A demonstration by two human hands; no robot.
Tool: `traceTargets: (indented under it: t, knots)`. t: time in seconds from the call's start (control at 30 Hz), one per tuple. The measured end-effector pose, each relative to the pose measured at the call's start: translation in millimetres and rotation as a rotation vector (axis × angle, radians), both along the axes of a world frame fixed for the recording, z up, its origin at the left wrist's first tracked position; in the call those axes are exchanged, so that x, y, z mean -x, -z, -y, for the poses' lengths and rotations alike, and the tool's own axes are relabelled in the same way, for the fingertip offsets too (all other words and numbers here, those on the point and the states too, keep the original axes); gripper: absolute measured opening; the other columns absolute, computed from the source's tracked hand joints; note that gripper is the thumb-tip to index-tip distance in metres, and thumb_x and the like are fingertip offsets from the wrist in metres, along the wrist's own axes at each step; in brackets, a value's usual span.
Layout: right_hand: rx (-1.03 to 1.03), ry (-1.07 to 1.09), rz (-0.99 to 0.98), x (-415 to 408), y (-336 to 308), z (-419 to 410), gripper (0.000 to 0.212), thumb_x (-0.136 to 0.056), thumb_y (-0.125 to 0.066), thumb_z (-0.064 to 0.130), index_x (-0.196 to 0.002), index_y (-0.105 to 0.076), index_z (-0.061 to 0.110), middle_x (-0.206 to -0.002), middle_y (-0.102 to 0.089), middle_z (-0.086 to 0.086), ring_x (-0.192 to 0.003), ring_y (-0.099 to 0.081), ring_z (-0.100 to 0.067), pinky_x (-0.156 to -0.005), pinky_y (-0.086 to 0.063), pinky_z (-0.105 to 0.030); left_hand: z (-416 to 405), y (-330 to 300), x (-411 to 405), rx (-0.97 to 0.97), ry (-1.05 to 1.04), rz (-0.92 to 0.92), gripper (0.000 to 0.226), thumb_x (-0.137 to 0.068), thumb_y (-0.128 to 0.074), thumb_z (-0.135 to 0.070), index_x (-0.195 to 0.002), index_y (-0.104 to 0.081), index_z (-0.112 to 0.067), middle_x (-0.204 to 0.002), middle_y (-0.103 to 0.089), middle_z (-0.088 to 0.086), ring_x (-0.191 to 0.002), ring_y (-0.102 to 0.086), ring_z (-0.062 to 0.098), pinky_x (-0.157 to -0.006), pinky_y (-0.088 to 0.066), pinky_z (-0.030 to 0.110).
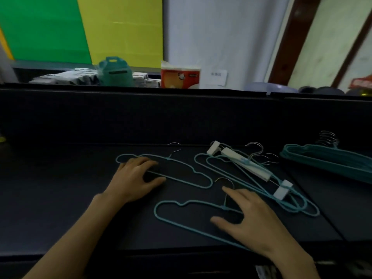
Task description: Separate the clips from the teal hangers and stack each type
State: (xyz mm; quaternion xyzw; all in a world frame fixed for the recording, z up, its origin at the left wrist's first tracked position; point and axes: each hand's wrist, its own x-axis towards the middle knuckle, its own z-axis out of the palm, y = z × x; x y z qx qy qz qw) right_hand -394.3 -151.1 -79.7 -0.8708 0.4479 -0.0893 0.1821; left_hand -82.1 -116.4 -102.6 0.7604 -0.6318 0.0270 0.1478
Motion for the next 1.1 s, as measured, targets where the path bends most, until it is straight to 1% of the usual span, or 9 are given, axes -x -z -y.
traceTargets:
  t: [0.1, 0.2, 0.3, 0.37, 0.5, 0.67, 0.9, 1.0, 1.1]
  knots:
    - [-0.059, 0.072, -0.019, 2.1, -2.5, -8.2, 0.097, -0.061, -0.048, 0.085, -0.144, -0.019, 0.044, -0.138, -0.028, 0.021, -0.129, -0.026, -0.005, -0.108, -0.03, -0.029, 19.8, 2.7, -12.1, -0.038, 0.105, -0.006, 0.105, -0.053, -0.013, -0.097, -0.135, -0.042, -0.037, -0.144, -0.038, -0.006, -0.133, -0.033, 0.016, -0.109, -0.026, 0.04]
    - [-0.055, 0.114, -0.029, -7.1, -1.1, -24.3, 0.106, -0.053, -0.049, 0.089, -0.144, -0.021, 0.042, -0.137, -0.026, 0.023, -0.13, -0.023, -0.003, -0.109, -0.026, -0.028, 33.8, 4.4, -20.9, -0.079, 0.183, -0.01, 0.102, -0.053, -0.02, -0.096, -0.138, -0.036, -0.04, -0.147, -0.034, -0.006, -0.135, -0.029, 0.016, -0.112, -0.02, 0.039]
    - [-0.017, 0.147, -0.011, -20.9, 7.4, -35.5, 0.109, -0.05, -0.049, 0.091, -0.143, -0.027, 0.04, -0.135, -0.027, 0.024, -0.128, -0.021, -0.001, -0.11, -0.025, -0.027, 39.9, 8.9, -28.6, -0.1, 0.234, -0.057, 0.102, -0.055, -0.022, -0.095, -0.14, -0.033, -0.04, -0.148, -0.031, -0.006, -0.136, -0.027, 0.015, -0.115, -0.017, 0.04]
    - [-0.001, 0.194, 0.015, -25.8, 13.1, -37.7, 0.109, -0.049, -0.048, 0.093, -0.142, -0.033, 0.039, -0.132, -0.03, 0.026, -0.125, -0.024, 0.001, -0.108, -0.027, -0.027, 42.2, 13.0, -32.5, -0.046, 0.259, -0.073, 0.102, -0.056, -0.021, -0.094, -0.14, -0.034, -0.038, -0.146, -0.034, -0.005, -0.135, -0.028, 0.016, -0.115, -0.015, 0.04]
    - [0.034, 0.268, 0.023, -33.7, 15.6, -41.6, 0.105, -0.051, -0.049, 0.09, -0.14, -0.038, 0.035, -0.124, -0.033, 0.025, -0.117, -0.03, 0.0, -0.103, -0.032, -0.027, 46.2, 16.0, -35.1, -0.041, 0.308, -0.048, 0.104, -0.058, -0.015, -0.094, -0.143, -0.028, -0.036, -0.144, -0.032, -0.003, -0.135, -0.025, 0.014, -0.117, -0.003, 0.041]
    - [0.118, 0.3, -0.018, -43.5, 22.7, -52.8, 0.107, -0.055, -0.037, 0.093, -0.141, -0.039, 0.029, -0.121, -0.034, 0.021, -0.114, -0.032, -0.003, -0.099, -0.033, -0.025, 46.4, 15.7, -35.8, -0.096, 0.311, -0.046, 0.095, -0.066, -0.022, -0.088, -0.145, -0.024, -0.035, -0.15, -0.025, 0.0, -0.138, -0.02, 0.018, -0.117, -0.008, 0.041]
    - [0.151, 0.333, -0.071, -49.3, 22.8, -56.7, 0.112, -0.054, -0.027, 0.096, -0.141, -0.039, 0.027, -0.119, -0.031, 0.019, -0.115, -0.031, -0.005, -0.099, -0.031, -0.024, 46.5, 15.5, -37.6, -0.065, 0.339, 0.019, 0.107, -0.057, -0.004, -0.092, -0.144, -0.028, -0.034, -0.147, -0.031, 0.001, -0.135, -0.024, 0.019, -0.117, -0.006, 0.039]
    - [0.175, 0.335, -0.044, -48.1, 26.9, -56.1, 0.113, -0.055, -0.026, 0.097, -0.14, -0.041, 0.025, -0.118, -0.032, 0.019, -0.113, -0.031, -0.003, -0.099, -0.031, -0.024, 46.4, 16.2, -37.1, -0.031, 0.347, 0.016, 0.108, -0.056, -0.005, -0.093, -0.141, -0.035, -0.034, -0.139, -0.036, -0.001, -0.129, -0.031, 0.018, -0.113, -0.018, 0.036]
    - [0.227, 0.342, -0.007, -49.3, 30.3, -56.7, 0.112, -0.054, -0.028, 0.097, -0.138, -0.046, 0.023, -0.113, -0.037, 0.016, -0.107, -0.033, -0.002, -0.095, -0.032, -0.023, 43.5, 14.3, -35.7, 0.023, 0.336, 0.033, 0.106, -0.055, -0.011, -0.094, -0.135, -0.044, -0.033, -0.125, -0.044, -0.002, -0.116, -0.04, 0.017, -0.099, -0.034, 0.033]
